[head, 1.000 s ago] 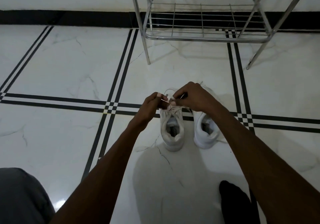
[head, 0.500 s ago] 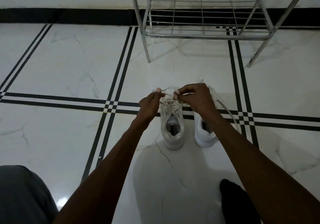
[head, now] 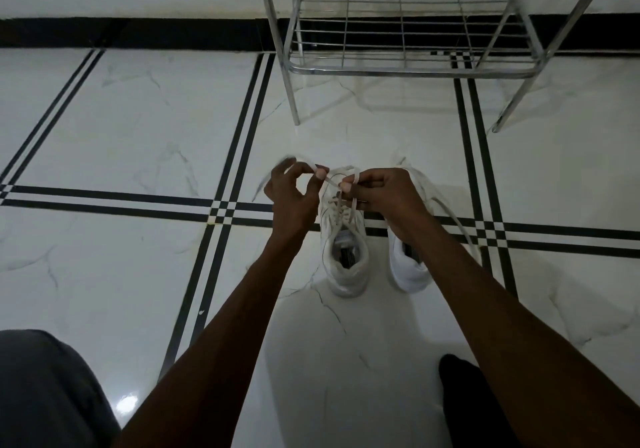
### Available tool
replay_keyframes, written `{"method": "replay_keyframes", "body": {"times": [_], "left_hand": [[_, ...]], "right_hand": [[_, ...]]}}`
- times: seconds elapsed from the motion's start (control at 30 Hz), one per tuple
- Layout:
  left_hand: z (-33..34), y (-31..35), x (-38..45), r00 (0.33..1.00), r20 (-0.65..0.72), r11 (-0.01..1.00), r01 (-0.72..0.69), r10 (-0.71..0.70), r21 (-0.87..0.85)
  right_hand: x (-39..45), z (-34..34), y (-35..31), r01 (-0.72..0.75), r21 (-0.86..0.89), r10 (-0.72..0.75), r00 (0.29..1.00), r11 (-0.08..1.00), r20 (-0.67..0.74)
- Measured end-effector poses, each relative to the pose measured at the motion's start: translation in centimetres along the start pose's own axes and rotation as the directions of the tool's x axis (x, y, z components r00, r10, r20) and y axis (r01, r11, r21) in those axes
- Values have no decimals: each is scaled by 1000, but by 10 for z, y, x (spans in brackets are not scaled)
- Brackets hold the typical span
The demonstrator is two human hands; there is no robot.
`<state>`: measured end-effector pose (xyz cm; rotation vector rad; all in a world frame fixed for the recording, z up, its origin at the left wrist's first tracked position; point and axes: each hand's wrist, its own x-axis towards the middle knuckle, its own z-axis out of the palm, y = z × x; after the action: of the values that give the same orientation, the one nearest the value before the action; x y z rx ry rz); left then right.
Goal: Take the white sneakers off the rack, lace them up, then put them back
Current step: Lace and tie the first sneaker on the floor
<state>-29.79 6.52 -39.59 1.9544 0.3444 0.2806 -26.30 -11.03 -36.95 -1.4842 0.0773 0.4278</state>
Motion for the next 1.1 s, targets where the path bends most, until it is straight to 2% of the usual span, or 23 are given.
{"method": "replay_keyframes", "body": {"times": [0.07, 0.13, 0.17, 0.2, 0.27, 0.3, 0.37, 0.43, 0.53, 0.6, 0.67, 0.73, 0.8, 0.87, 0.93, 1.03, 1.1], "left_hand": [[-1, 6, -6, 992, 52, 979, 119, -112, -163], [0, 0, -9, 975, 69, 961, 218, -210, -168], [-3, -9, -10, 960, 37, 948, 281, -278, -149], [-8, -21, -11, 932, -20, 924, 355, -361, -140], [-22, -49, -16, 843, -167, 859, 505, -511, -81], [-28, -60, -21, 801, -214, 823, 567, -560, -29], [-32, -71, -31, 770, -222, 790, 613, -598, 2], [-27, -70, -32, 787, -205, 809, 586, -582, -50], [-21, -62, -32, 823, -160, 837, 546, -545, -37], [-20, -53, -31, 841, -202, 843, 527, -501, 102], [-15, -40, -32, 913, -180, 882, 401, -365, 248], [-4, -33, -32, 987, 22, 952, 151, -162, 265], [4, -33, -31, 966, 243, 967, 29, -93, 253], [9, -37, -30, 940, 324, 965, 16, -104, 262], [10, -38, -31, 950, 286, 964, 47, -123, 260], [9, -38, -31, 951, 260, 965, 100, -165, 244], [6, -38, -32, 964, 252, 953, 6, -86, 303]], "right_hand": [[2, 1, 3, -13, -47, 13, 1000, 999, -9], [4, -4, 9, -58, -106, 49, 995, 993, -84], [6, -11, 13, -89, -193, 58, 985, 977, -164], [8, -23, 18, -133, -362, 36, 965, 923, -262], [4, -46, 28, -274, -696, -79, 900, 664, -429], [0, -52, 33, -298, -767, -145, 881, 568, -449], [-6, -49, 41, -168, -836, -284, 890, 522, -356], [-4, -38, 45, -63, -846, -340, 898, 530, -280], [-4, -33, 42, -57, -831, -339, 896, 554, -287], [-6, -35, 39, -25, -820, -371, 884, 571, -286], [-7, -35, 37, 92, -826, -378, 913, 556, -153], [-3, -34, 40, 220, -803, -281, 957, 554, 68], [0, -31, 46, 231, -791, -145, 973, 566, 181], [-2, -28, 51, 201, -822, -111, 980, 533, 168], [-2, -26, 53, 173, -828, -137, 984, 534, 118], [-3, -21, 49, 133, -805, -98, 991, 578, 93], [-2, -18, 49, 136, -822, -99, 990, 554, 97]]}}
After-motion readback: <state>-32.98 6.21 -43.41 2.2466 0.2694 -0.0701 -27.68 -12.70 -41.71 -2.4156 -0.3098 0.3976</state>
